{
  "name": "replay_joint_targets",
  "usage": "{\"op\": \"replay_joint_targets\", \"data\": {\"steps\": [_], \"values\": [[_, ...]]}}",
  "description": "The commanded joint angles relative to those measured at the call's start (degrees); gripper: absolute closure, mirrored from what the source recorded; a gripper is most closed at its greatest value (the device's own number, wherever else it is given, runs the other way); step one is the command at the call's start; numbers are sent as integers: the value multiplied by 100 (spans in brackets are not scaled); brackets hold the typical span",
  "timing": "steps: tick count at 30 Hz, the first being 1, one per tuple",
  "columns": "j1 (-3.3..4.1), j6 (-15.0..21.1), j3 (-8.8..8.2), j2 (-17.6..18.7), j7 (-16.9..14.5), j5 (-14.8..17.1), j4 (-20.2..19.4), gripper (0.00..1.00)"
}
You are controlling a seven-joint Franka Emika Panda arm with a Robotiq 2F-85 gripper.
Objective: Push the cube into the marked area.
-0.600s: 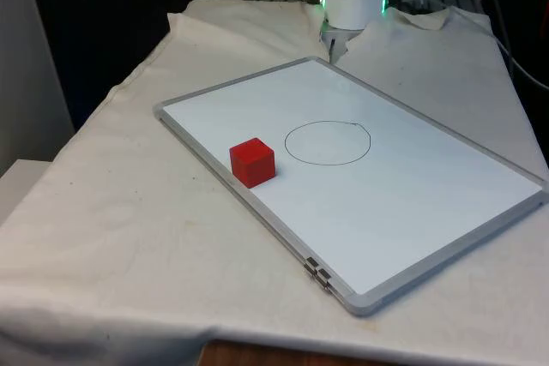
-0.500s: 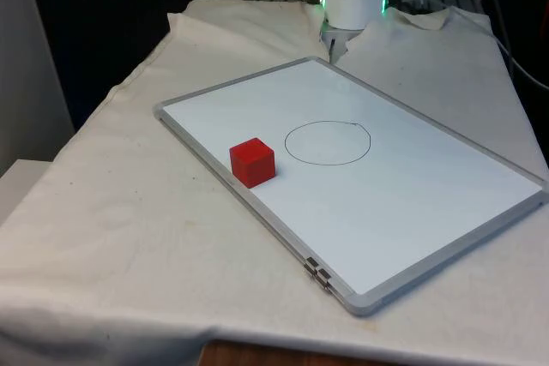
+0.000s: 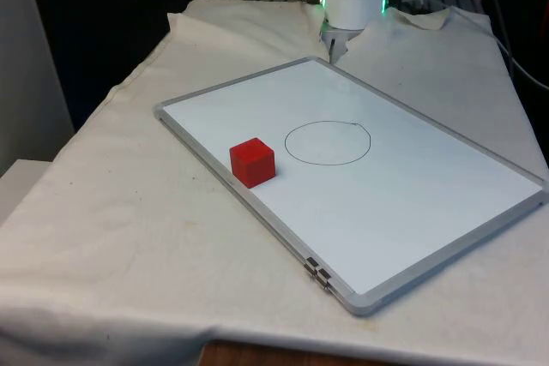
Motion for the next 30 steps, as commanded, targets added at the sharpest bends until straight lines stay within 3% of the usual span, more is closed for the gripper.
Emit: {"op": "replay_joint_targets", "data": {"steps": [1,3,13,30], "values": [[0,6,6,0,6,0,0,90],[0,6,0,0,0,0,0,100],[-11,178,0,97,132,11,-23,100],[-97,945,-80,739,189,350,6,100]]}}
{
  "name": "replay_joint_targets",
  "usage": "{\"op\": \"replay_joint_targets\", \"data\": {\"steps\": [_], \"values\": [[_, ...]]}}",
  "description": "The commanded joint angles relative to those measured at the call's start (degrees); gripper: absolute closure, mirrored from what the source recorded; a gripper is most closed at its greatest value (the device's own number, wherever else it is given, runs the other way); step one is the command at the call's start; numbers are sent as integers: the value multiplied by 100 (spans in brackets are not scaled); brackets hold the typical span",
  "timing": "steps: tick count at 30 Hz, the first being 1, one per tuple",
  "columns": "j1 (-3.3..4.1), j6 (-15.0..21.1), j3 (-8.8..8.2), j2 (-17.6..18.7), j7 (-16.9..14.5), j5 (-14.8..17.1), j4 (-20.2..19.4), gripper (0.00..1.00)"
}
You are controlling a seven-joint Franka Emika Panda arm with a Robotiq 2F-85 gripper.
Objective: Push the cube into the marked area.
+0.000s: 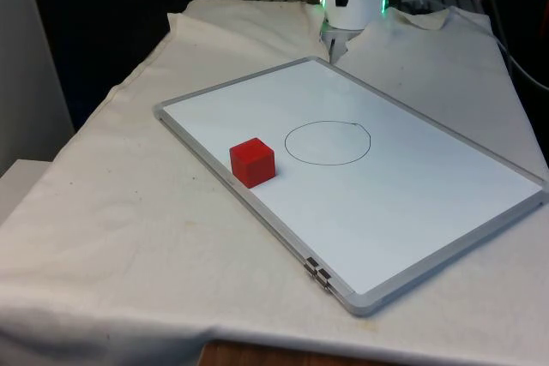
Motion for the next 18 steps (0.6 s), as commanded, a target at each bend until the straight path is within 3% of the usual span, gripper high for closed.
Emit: {"op": "replay_joint_targets", "data": {"steps": [1,17,18], "values": [[-11,52,0,63,6,52,40,100],[-80,619,-34,567,172,132,206,100],[-57,550,-34,527,172,80,201,100]]}}
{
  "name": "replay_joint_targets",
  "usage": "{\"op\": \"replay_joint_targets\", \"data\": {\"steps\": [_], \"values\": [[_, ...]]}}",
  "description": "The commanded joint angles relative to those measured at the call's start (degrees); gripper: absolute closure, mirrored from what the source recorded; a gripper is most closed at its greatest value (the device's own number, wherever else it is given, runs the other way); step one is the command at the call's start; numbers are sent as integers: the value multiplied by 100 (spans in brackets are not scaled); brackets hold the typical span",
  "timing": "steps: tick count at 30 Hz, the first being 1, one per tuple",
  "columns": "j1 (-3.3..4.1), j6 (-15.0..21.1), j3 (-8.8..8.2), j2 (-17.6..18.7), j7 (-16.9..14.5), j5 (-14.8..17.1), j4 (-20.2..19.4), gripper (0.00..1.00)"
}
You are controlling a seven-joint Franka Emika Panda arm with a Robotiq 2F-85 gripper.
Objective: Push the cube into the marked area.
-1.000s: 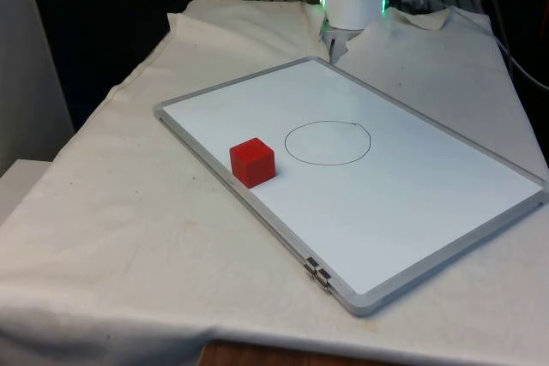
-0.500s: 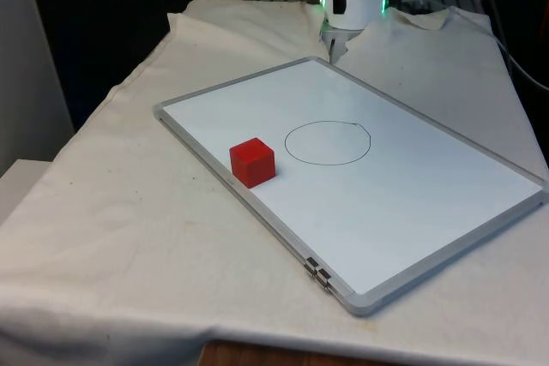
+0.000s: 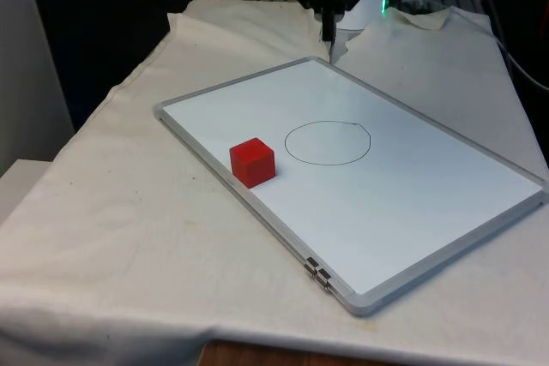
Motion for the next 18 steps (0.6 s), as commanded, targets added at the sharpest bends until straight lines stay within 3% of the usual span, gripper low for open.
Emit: {"op": "replay_joint_targets", "data": {"steps": [1,8,9,10,17,18], "values": [[-34,115,-6,69,-6,63,0,100],[-103,395,-120,338,-155,309,17,100],[-57,355,-138,304,-103,235,0,100],[-109,435,-138,378,-183,350,29,100],[-166,556,-269,670,-350,539,223,100],[-126,556,-292,642,-304,481,189,100]]}}
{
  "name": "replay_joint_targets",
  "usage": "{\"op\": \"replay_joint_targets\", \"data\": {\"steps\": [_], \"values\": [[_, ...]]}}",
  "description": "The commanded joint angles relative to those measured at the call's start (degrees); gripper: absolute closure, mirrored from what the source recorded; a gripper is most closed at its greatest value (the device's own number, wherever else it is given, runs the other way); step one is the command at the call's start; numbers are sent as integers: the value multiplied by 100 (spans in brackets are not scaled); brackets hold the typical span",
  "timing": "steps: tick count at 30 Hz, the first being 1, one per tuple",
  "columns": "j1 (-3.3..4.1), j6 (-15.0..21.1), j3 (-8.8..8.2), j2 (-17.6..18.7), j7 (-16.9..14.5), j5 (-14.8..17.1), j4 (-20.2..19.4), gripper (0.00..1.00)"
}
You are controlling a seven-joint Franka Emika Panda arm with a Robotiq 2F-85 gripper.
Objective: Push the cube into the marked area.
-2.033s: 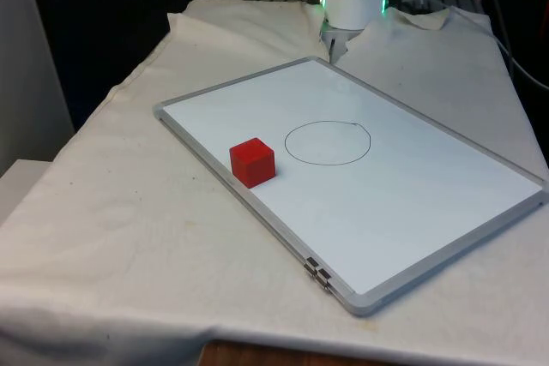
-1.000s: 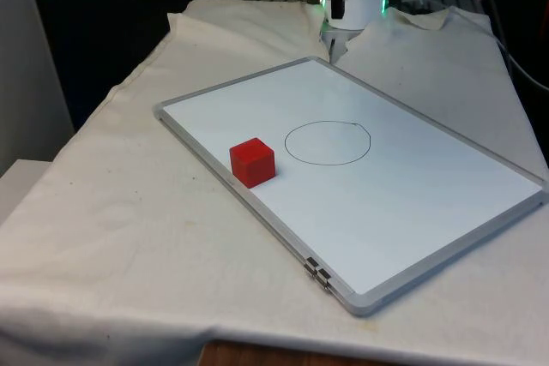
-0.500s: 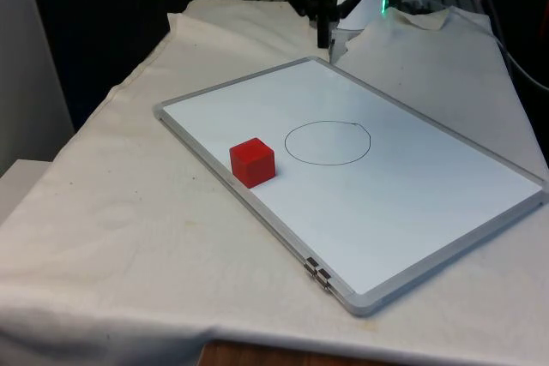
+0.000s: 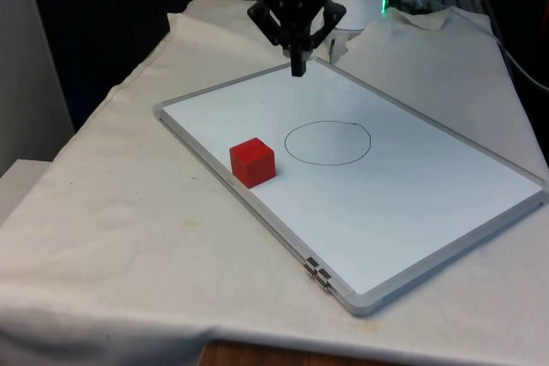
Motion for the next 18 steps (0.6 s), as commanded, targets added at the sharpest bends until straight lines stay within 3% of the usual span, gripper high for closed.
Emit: {"op": "replay_joint_targets", "data": {"steps": [1,8,9,10,16,17,18], "values": [[-46,0,6,57,-57,69,69,100],[-92,-23,-103,286,-92,126,344,100],[-57,0,-126,275,-63,69,315,100],[-103,-23,-115,315,-92,126,378,100],[-149,-40,-206,527,-97,160,607,100],[-97,-6,-229,464,-63,103,539,100],[-103,-6,-246,504,-63,109,573,100]]}}
